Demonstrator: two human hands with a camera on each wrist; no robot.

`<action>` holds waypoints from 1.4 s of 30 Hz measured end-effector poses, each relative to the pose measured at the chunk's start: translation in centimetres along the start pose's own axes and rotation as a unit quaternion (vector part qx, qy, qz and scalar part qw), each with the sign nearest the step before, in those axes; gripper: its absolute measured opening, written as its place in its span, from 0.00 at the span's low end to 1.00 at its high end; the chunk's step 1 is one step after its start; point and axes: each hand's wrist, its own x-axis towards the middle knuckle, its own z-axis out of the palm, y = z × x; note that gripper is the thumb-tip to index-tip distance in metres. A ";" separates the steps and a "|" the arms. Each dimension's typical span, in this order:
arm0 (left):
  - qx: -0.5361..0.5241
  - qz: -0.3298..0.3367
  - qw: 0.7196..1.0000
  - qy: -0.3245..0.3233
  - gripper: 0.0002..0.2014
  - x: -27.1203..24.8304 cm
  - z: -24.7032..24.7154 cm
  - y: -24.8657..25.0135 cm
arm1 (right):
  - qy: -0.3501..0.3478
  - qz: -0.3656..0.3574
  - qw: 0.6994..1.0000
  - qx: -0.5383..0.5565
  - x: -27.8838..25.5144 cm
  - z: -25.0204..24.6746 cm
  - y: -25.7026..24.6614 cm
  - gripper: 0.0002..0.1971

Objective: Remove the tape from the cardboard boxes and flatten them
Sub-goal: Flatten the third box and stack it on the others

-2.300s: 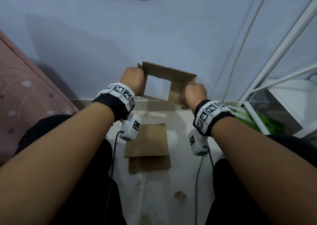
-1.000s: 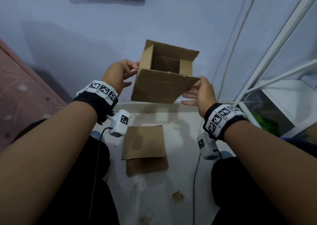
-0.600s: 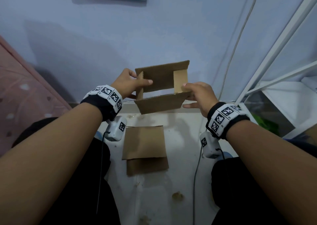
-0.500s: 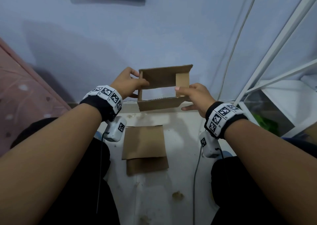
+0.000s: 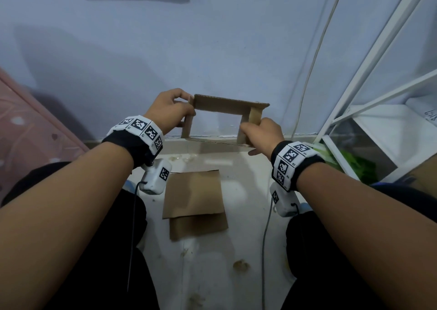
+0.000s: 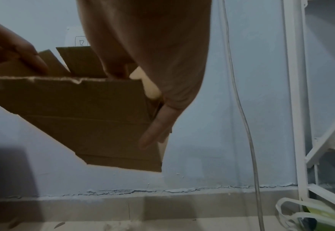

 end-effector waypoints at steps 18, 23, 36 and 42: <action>0.146 0.065 0.987 -0.035 0.16 -0.1 0.7 -0.7 | 0.025 -0.009 0.925 0.379 0.5 0.2 -1.8 0.17; 0.282 0.061 0.940 -0.185 0.34 -1.7 3.3 -1.8 | 0.015 -0.030 0.899 0.437 0.1 0.2 -2.7 0.17; 0.031 -0.037 0.999 0.008 0.10 -0.3 4.5 -3.0 | 0.005 -0.008 0.999 -0.036 1.5 2.2 -1.3 0.27; -0.085 -0.048 0.995 0.027 0.08 -0.1 3.0 -2.5 | -0.044 0.145 0.977 0.149 4.4 0.0 1.1 0.27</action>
